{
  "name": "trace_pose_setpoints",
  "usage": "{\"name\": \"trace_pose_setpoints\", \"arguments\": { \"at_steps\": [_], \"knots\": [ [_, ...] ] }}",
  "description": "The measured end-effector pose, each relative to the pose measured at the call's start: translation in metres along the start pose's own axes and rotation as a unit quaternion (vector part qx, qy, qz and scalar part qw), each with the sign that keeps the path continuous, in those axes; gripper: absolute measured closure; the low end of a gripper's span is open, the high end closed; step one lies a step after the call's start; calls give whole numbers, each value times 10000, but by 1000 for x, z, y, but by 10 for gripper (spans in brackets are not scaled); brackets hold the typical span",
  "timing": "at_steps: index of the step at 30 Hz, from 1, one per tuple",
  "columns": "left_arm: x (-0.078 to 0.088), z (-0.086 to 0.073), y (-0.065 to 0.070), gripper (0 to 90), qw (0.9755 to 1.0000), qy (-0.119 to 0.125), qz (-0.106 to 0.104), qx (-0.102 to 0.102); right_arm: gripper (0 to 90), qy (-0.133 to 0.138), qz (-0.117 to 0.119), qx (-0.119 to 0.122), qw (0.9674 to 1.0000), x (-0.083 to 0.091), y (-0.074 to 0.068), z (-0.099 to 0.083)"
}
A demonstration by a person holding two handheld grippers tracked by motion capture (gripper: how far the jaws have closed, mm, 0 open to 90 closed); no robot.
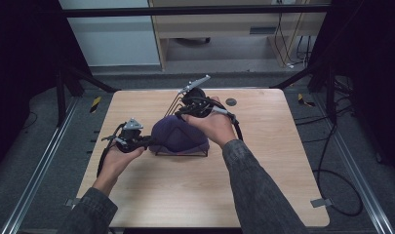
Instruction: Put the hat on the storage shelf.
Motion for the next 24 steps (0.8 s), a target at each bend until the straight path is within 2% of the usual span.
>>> {"name": "trace_pose_setpoints", "arguments": {
  "at_steps": [12, 14, 17, 21, 23, 24],
  "knots": [
    [1, -7, -2, 743, 10000, 5, -5, 88, 727, -3, -28, -2, 10000, 1, 1, -4],
    [2, -7, -2, 741, 9999, 56, -55, 144, 722, -30, -22, 26, 10000, 0, 1, -4],
    [4, -6, -2, 735, 9999, 103, -38, 123, 714, -56, -28, 73, 10000, 0, 0, -6],
    [10, -3, -2, 697, 9997, 220, 10, 131, 675, -61, -91, 88, 9999, 2, 0, -7],
    [14, -1, -1, 653, 9995, 296, 24, 135, 653, -58, -138, 72, 9999, 3, 1, -8],
    [17, 0, -1, 599, 9993, 343, 70, 158, 636, -59, -166, 62, 9998, 5, 2, -9]
  ]
}}
Point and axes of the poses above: each handheld gripper's, and its own axes: x roughly backward along the jaws, z roughly out of its top, y roughly to its right, the point moved 4 cm from there along -x, roughly forward along the jaws, and after that the axes turned 3 degrees about -x, right-handed, at the moved point
